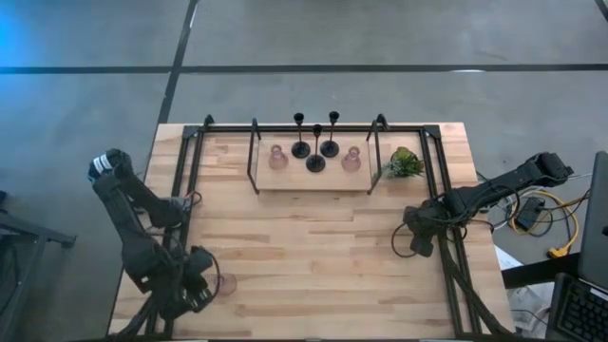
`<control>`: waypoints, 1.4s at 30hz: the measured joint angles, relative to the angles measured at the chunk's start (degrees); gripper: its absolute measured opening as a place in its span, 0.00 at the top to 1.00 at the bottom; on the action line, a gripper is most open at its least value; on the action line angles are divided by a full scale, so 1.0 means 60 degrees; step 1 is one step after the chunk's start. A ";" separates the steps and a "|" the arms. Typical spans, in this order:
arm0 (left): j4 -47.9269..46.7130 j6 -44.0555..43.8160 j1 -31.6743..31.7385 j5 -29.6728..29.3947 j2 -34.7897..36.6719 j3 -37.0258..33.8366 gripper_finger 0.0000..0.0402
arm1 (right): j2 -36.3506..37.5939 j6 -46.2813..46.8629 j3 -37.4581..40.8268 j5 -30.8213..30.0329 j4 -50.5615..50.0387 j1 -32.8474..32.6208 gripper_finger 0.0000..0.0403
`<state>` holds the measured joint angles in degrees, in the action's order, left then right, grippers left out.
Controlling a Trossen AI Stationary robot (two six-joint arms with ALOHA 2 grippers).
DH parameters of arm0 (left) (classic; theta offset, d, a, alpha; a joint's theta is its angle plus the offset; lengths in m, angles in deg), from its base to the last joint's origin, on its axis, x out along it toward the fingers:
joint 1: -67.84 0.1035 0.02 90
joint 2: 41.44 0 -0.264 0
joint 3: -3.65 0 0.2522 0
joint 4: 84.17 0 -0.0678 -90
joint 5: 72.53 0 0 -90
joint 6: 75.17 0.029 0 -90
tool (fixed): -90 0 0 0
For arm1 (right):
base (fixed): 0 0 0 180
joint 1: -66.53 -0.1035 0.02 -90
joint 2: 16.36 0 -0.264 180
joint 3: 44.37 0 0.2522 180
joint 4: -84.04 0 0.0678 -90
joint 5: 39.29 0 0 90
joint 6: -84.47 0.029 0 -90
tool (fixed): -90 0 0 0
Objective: Pick & Place candle stick holders
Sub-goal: Put the purple glass candle holder on the shelf
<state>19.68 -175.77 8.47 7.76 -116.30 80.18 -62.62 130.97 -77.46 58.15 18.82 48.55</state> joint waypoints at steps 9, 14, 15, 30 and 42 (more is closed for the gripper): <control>0.4101 -0.1115 -0.0391 0.0048 -0.0088 -0.2294 0.70 | -0.0003 0.0003 0.0000 -0.0004 0.0003 -0.0004 0.98; 0.4980 -0.0529 -0.0258 -0.0351 -0.0329 -0.3220 0.70 | 0.0000 0.0000 0.0000 -0.0004 0.0004 0.0000 0.98; 0.4982 -0.0440 -0.0211 -0.0381 -0.0370 -0.3354 0.70 | 0.0000 0.0000 0.0000 -0.0003 0.0003 0.0000 0.98; 0.5958 0.3403 0.0557 -0.3164 -0.0374 -0.4120 0.70 | -0.0003 0.0000 0.0000 -0.0004 0.0000 0.0000 0.98; 0.6183 0.4411 0.0883 -0.4169 -0.0374 -0.4398 0.66 | -0.0003 0.0000 0.0000 0.0000 0.0004 0.0000 0.98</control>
<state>56.78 -149.30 13.77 -17.26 -118.54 53.79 -62.64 130.97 -77.46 58.15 18.84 48.55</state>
